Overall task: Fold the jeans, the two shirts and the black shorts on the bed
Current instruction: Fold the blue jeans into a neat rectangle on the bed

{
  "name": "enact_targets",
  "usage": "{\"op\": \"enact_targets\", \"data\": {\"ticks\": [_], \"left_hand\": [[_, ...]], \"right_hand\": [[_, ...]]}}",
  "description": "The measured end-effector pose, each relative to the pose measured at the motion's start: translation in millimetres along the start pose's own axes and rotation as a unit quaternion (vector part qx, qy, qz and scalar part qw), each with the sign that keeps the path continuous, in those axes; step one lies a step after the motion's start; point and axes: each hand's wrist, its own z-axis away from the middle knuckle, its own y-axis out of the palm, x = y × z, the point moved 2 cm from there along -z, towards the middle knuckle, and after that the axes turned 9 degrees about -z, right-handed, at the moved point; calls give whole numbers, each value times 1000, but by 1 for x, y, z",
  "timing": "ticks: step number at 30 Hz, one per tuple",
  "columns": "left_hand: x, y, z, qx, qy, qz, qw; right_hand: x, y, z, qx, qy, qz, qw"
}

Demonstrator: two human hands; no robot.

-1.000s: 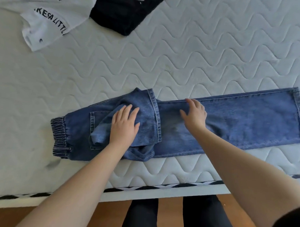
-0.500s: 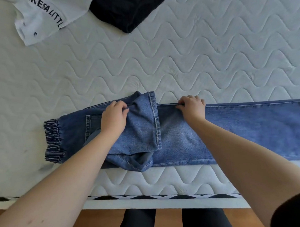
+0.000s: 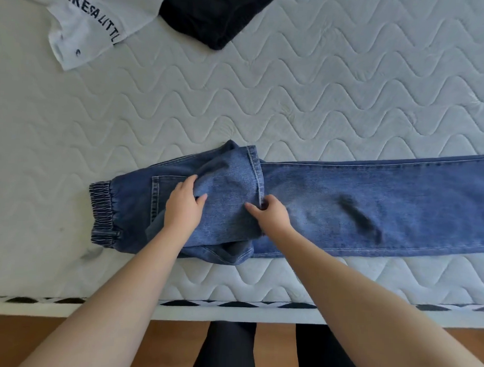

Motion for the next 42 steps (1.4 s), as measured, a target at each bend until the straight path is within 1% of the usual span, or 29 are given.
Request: {"op": "enact_targets", "data": {"ticks": [2,4,8,11,13,15,17,18,20,22,24,27,29,32,34,36,37,42], "left_hand": [[-4,-6,8,-4,30,6,1000],[-8,-11,22,-5,56,18,998],[-9,-12,59,12,102,35,994],[-11,-21,89,36,108,70,991],[-18,-32,102,38,112,85,989],[-31,-49,112,38,133,110,984],[-51,-74,119,40,191,141,971],[-61,-86,121,47,239,142,959],[-80,-108,125,72,332,99,935],[-98,-130,130,107,386,23,916],[-114,-147,135,134,418,-19,898],[-133,-168,151,151,407,-33,900],[-142,-177,166,130,398,-9,908],[-158,-182,188,97,380,49,919],[-177,-180,204,94,378,67,919],[-200,-175,220,120,377,102,913],[-213,-172,227,121,382,109,910],[-284,-151,272,83,429,94,895]], "right_hand": [[2,-2,12,-24,-17,-31,999],[6,-8,31,-32,-56,-31,997],[19,-21,81,22,-137,42,989],[25,-34,120,55,-181,77,979],[28,-44,145,63,-213,98,970],[34,-52,172,64,-244,112,961],[40,-58,199,67,-268,125,953],[42,-61,210,70,-279,133,948],[45,-64,232,69,-303,167,936],[49,-69,251,59,-318,189,927],[53,-77,270,41,-324,172,929],[51,-92,297,-22,-305,135,943],[43,-105,311,-72,-281,138,947],[26,-128,329,-125,-247,150,949],[9,-144,340,-156,-234,163,946],[-11,-160,350,-165,-205,173,949],[-21,-169,354,-165,-188,179,952],[-68,-225,382,-210,-161,160,951]]}}
